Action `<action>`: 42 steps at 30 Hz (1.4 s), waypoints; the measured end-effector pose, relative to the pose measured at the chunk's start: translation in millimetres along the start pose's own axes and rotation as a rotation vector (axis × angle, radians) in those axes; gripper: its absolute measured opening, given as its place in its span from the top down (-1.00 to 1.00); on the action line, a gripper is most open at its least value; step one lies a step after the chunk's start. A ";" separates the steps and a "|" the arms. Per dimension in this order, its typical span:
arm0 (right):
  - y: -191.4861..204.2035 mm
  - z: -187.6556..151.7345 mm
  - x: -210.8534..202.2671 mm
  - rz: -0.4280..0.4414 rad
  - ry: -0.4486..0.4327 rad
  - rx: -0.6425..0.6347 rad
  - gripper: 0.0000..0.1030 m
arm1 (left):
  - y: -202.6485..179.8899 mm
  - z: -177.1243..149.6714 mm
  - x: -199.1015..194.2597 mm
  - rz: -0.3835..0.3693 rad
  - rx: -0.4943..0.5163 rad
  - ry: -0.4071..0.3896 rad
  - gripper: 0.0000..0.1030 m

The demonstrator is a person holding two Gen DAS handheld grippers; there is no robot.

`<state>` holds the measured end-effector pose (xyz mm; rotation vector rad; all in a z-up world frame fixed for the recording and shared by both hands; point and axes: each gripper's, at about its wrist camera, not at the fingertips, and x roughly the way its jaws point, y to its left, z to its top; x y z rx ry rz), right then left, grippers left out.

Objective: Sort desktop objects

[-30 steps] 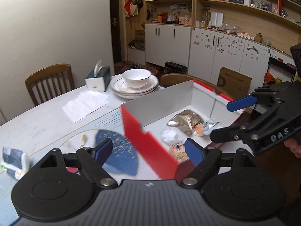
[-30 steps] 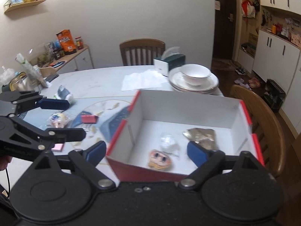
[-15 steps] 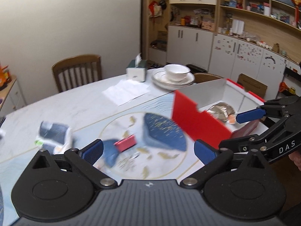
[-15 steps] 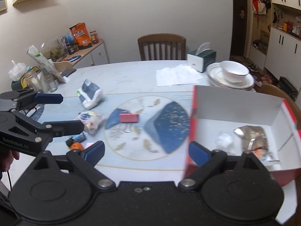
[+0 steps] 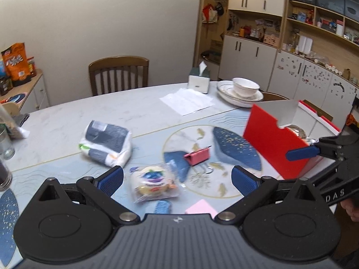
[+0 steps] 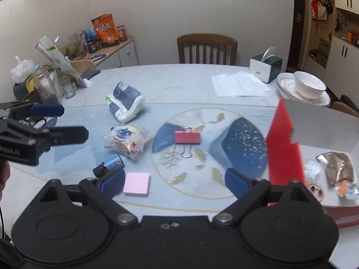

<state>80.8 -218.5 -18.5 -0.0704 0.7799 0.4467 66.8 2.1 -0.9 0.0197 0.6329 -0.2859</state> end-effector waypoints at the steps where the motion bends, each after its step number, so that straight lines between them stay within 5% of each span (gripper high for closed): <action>1: 3.1 -0.8 3.3 -0.002 0.003 -0.003 -0.86 | 3.6 -1.1 2.0 -0.001 -0.001 0.007 -1.00; 23: 41.6 -12.1 81.7 0.024 0.150 -0.128 -0.72 | 46.9 -43.5 71.9 0.003 0.025 0.178 -0.99; 32: 54.0 -17.0 101.2 0.019 0.206 -0.186 -0.49 | 47.2 -50.7 89.7 -0.011 0.071 0.219 -0.92; 42: 51.9 -13.9 114.0 0.008 0.232 -0.182 -0.23 | 49.5 -54.1 98.9 -0.049 0.078 0.259 -0.34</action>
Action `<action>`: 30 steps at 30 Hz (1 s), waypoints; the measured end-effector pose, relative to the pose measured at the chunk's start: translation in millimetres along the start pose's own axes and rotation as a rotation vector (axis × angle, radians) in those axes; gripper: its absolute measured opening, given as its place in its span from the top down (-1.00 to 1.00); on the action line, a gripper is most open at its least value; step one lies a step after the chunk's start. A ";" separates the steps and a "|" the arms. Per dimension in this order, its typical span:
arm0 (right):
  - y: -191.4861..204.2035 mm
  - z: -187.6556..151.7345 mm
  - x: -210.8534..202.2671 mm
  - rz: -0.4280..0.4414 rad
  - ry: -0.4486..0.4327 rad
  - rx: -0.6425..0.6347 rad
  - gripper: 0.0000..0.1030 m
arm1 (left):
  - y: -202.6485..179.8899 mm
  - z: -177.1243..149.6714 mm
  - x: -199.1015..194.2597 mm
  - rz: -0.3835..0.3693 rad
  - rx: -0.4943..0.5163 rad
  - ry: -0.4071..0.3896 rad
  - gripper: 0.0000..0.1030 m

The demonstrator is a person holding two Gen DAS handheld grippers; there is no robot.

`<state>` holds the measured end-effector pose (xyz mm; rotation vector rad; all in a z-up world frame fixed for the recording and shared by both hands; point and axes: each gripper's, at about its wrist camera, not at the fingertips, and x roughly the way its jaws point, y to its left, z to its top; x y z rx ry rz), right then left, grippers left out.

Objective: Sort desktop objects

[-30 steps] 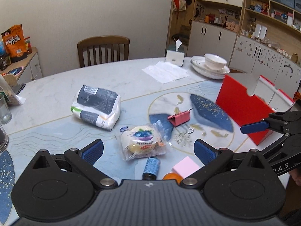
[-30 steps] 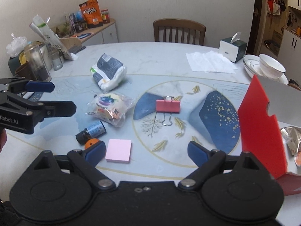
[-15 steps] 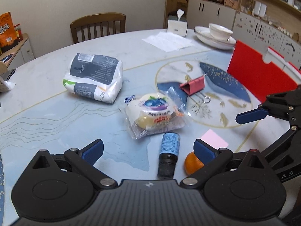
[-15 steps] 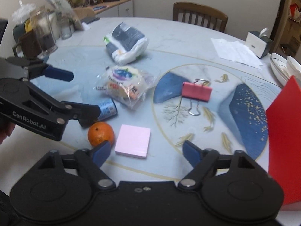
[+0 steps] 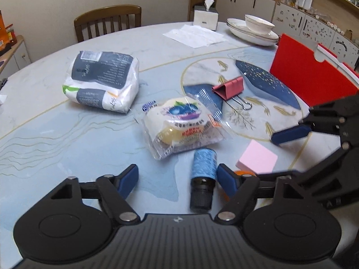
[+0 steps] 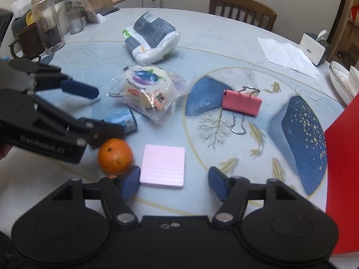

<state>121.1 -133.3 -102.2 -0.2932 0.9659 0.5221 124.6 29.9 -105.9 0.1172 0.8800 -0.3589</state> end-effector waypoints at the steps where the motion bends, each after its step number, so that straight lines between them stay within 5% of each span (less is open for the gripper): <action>1: 0.2 0.8 0.5 0.003 -0.002 -0.003 -0.20 | -0.9 -1.1 1.4 -0.004 0.008 0.010 -0.29; 5: 1.6 4.8 3.1 0.015 -0.007 -0.008 -0.09 | -6.2 -3.5 1.6 0.003 0.047 0.006 -0.18; 10: 2.9 5.9 1.7 0.028 -0.008 -0.011 0.22 | -9.4 -1.7 0.2 -0.004 0.064 0.002 0.34; 13: 2.1 6.6 1.1 0.027 -0.005 -0.009 0.23 | -11.5 -1.4 0.1 0.007 0.066 0.002 0.55; 30: -25.4 0.7 -34.5 -0.007 -0.058 0.049 0.23 | -17.0 -1.7 -20.8 0.038 -0.005 -0.010 0.57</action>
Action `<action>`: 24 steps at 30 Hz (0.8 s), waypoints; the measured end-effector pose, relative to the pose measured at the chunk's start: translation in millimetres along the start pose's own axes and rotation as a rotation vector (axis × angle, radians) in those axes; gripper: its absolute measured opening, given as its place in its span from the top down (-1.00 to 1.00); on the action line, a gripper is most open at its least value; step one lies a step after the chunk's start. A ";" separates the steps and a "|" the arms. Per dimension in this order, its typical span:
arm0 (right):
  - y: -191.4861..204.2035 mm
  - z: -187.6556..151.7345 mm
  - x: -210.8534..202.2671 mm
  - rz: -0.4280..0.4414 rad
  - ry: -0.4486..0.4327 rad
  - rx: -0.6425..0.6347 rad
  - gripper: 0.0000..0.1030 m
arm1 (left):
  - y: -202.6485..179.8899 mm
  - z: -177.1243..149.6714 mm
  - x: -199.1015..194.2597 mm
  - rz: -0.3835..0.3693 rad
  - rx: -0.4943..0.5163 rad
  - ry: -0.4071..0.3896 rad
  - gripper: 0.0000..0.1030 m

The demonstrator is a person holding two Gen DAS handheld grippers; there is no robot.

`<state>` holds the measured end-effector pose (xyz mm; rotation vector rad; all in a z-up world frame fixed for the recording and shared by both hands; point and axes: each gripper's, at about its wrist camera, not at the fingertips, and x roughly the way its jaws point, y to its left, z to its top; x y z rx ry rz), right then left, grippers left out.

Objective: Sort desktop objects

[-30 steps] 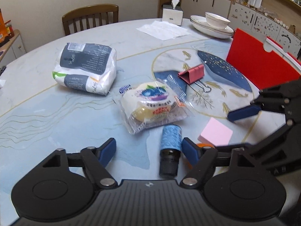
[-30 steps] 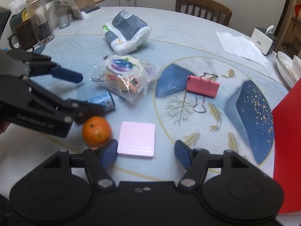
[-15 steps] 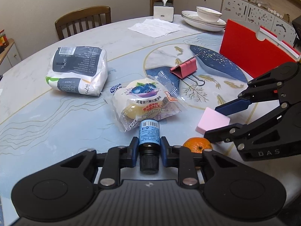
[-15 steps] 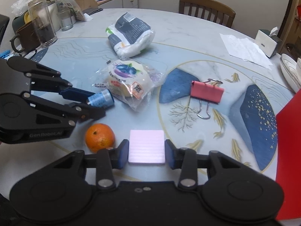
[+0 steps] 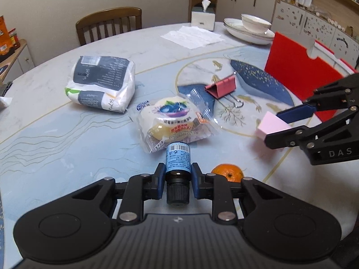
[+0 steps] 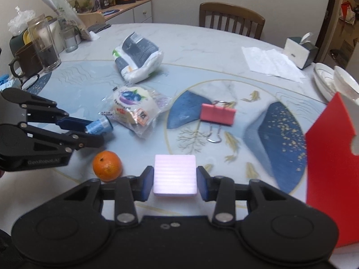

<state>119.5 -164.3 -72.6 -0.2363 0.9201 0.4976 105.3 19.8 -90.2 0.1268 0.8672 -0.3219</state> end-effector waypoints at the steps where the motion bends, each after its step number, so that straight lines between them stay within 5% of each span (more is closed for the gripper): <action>1: -3.0 -0.4 -3.9 -0.001 -0.003 0.007 0.23 | -0.9 1.3 -3.1 0.003 -0.008 -0.004 0.57; 15: -52.2 -15.9 -71.6 0.011 -0.072 0.068 0.23 | -58.0 29.2 -41.6 0.030 -0.045 -0.031 0.56; 24: -88.9 -29.7 -117.9 0.045 -0.106 0.053 0.23 | -119.7 50.8 -52.6 -0.022 -0.028 -0.058 0.56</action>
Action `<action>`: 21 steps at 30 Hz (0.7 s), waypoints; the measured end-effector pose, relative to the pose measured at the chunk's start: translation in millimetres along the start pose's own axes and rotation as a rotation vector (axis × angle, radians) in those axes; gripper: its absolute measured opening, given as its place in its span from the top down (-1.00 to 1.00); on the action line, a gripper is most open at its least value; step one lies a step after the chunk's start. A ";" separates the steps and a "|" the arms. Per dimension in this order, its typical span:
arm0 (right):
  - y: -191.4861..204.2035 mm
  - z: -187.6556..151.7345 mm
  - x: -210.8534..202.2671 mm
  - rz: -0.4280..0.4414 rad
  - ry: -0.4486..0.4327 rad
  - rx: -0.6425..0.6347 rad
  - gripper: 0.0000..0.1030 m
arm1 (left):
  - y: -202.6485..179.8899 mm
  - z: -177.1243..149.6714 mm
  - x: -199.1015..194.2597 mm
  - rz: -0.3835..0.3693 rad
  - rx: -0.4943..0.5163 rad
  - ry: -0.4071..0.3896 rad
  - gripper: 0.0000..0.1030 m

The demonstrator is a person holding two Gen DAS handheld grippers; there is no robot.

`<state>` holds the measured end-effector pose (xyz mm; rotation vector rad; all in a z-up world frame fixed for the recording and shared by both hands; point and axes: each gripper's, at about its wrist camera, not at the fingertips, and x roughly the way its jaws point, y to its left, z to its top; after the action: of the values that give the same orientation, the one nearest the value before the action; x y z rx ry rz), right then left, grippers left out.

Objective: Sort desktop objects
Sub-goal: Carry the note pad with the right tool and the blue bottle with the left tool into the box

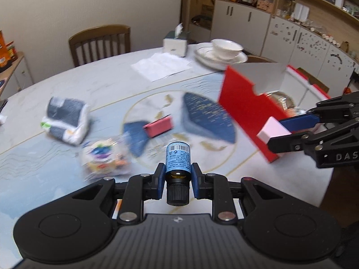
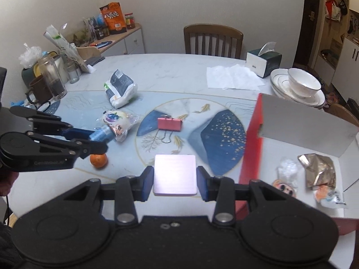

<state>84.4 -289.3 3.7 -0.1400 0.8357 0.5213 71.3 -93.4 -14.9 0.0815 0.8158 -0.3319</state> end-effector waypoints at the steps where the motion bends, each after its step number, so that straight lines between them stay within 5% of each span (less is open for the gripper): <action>1: -4.2 -0.4 -4.8 0.001 -0.006 -0.005 0.23 | -8.2 3.5 -0.5 -0.006 0.005 -0.008 0.56; 21: -129.4 -24.3 -68.3 -0.090 -0.108 0.071 0.23 | -157.6 70.9 22.9 -0.114 0.191 -0.083 0.57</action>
<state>94.0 -435.5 27.2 -0.0833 0.7379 0.4104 84.9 -262.4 25.8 0.1990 0.7061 -0.5179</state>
